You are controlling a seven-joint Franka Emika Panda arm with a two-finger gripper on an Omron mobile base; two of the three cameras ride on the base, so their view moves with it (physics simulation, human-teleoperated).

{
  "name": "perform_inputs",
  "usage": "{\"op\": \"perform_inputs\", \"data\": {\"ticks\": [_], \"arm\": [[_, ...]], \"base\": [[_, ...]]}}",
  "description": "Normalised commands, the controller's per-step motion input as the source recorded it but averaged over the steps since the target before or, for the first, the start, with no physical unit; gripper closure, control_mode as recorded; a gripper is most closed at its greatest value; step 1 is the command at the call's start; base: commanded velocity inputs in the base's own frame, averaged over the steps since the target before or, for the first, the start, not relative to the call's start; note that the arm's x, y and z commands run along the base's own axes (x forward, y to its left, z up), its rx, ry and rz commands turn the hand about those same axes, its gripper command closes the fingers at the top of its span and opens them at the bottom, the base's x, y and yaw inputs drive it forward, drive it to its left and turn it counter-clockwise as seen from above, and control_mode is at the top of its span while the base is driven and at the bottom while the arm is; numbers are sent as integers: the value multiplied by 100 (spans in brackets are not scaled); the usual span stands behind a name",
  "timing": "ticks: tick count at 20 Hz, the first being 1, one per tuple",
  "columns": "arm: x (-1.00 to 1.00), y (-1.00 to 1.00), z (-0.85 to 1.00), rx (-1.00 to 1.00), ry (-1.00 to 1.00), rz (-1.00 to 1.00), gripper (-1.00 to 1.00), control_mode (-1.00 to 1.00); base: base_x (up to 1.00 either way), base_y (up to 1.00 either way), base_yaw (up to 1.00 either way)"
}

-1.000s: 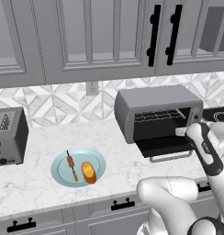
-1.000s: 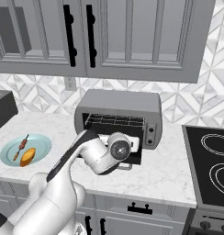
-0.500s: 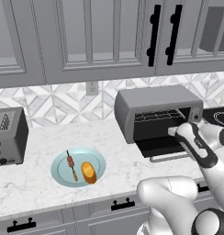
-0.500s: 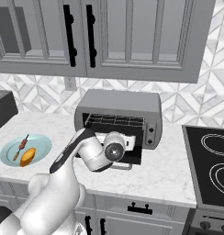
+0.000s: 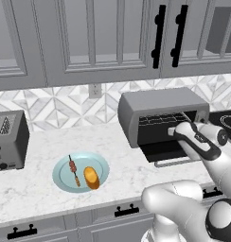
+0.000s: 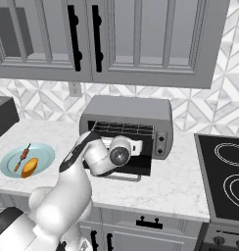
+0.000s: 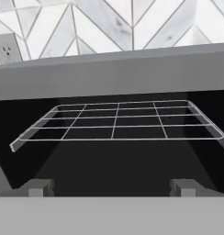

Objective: Pick up the kebab skewer and baguette bread, and place them inside the toaster oven. Close the toaster oven door and start by setting the timer.

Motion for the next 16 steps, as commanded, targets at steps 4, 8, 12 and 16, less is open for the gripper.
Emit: {"op": "perform_inputs", "data": {"ticks": [4,8,12,16], "arm": [[19,0,1,0,0,0,-100,-100],[32,0,0,0,0,0,-100,-100],[30,0,-1,-1,-2,-1,-100,-100],[3,-2,-42,0,-11,0,-100,-100]], "base": [[0,0,0],[0,0,0],[0,0,0],[0,0,0]]}}
